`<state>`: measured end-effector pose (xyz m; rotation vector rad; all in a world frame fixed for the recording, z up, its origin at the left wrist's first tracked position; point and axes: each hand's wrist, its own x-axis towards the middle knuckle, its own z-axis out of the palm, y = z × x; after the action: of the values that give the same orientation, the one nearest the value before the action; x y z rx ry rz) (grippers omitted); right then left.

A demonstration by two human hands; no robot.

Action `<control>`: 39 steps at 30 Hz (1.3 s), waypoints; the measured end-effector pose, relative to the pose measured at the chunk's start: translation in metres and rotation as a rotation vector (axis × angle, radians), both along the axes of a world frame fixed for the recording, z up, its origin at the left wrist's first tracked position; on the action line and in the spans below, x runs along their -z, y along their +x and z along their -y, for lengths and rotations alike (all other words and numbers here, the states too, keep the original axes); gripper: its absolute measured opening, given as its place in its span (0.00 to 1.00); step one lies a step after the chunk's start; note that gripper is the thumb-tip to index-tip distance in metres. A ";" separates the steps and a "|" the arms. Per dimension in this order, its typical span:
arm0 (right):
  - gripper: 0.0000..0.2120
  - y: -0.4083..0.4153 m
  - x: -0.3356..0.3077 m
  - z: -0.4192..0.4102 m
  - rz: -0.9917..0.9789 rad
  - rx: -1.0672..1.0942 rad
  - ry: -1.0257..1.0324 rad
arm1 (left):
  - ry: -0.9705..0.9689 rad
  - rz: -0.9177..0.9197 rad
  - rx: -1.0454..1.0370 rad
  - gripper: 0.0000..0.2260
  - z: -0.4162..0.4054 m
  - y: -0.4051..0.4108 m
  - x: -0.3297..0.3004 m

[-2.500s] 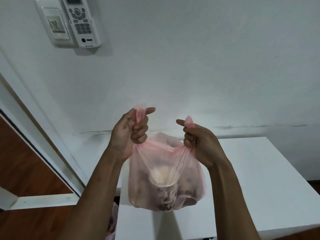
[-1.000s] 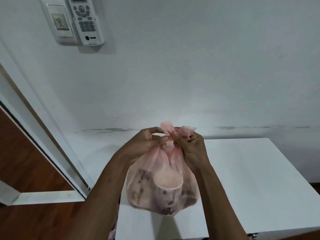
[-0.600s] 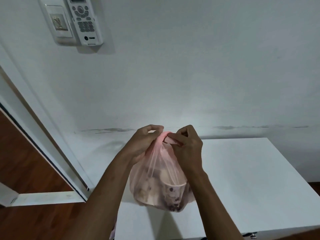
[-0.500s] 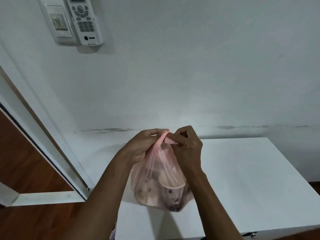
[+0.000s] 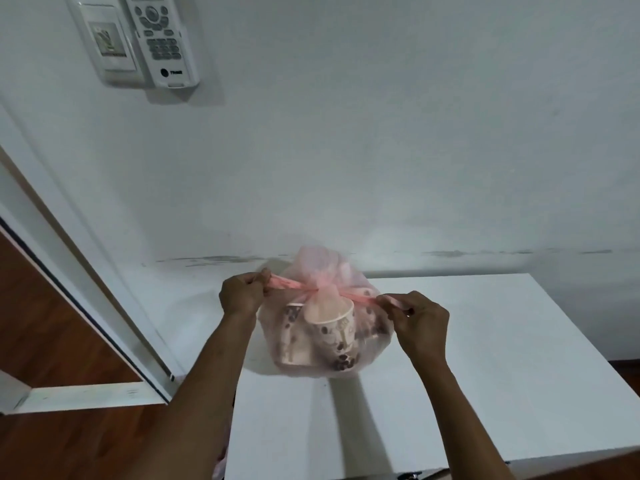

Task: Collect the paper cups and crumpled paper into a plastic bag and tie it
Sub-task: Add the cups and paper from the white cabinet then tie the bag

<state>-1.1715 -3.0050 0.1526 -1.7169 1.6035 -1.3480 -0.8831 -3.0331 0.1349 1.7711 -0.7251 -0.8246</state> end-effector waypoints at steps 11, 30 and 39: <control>0.13 -0.001 -0.010 0.021 0.035 -0.051 0.108 | -0.087 -0.129 0.130 0.10 -0.007 -0.006 -0.025; 0.12 0.236 0.002 -0.004 0.074 -0.551 0.367 | -0.213 -0.259 -0.470 0.17 -0.149 0.135 -0.049; 0.15 0.370 0.044 -0.042 0.002 -0.385 0.478 | -0.048 -0.208 -0.467 0.20 -0.181 0.237 0.013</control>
<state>-0.8018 -2.9627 0.1084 -1.6083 1.3593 -0.7122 -0.6458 -2.8517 0.1215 1.6867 -0.1784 -0.6500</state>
